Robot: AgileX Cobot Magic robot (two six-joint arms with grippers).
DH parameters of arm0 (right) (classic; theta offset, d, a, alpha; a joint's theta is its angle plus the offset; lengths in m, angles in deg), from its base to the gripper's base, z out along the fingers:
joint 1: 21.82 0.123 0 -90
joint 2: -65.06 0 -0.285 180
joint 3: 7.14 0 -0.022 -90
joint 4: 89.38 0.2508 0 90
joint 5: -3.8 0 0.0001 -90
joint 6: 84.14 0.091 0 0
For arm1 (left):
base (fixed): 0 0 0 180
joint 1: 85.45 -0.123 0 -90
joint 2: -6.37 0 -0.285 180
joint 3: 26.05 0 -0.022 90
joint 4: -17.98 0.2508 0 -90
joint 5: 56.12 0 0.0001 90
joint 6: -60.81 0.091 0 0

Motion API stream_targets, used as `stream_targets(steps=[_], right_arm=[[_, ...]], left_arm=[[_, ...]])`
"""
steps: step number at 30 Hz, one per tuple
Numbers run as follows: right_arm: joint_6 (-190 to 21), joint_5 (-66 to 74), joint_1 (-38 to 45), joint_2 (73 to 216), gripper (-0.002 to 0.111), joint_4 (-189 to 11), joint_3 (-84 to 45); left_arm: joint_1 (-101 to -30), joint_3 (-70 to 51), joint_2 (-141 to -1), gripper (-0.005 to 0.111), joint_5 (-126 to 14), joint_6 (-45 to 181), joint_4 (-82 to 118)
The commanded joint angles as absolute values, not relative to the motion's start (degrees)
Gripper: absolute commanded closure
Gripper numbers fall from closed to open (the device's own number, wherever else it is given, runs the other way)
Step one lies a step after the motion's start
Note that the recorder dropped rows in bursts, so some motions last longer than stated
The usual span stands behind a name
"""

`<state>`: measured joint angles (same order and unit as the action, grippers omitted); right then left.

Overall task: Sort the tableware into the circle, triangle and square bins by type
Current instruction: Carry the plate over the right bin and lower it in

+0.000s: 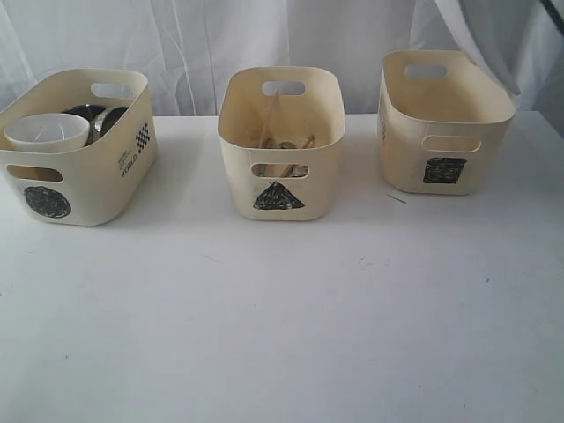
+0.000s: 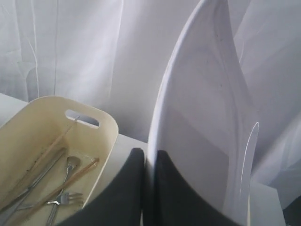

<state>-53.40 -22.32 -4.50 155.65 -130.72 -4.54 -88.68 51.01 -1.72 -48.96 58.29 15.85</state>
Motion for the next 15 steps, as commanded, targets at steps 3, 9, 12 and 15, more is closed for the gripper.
stream_targets(steps=[3,9,12,15], right_arm=[[-54.5,-16.9,-7.9,163.9,0.108,-133.2,1.7],[-54.3,-14.5,-9.9,170.4,0.108,-133.0,5.3],[-54.6,-14.0,-10.3,173.3,0.108,-133.0,6.5],[-54.5,-12.9,-10.9,175.2,0.108,-133.0,6.5]], left_arm=[[-88.7,51.2,-1.4,0.107,-48.8,58.1,15.6],[-88.7,51.2,-1.4,0.107,-48.8,58.2,15.6],[-88.7,51.2,-1.4,0.107,-48.8,58.2,15.6],[-88.7,51.2,-1.4,0.107,-48.8,58.2,15.6]])
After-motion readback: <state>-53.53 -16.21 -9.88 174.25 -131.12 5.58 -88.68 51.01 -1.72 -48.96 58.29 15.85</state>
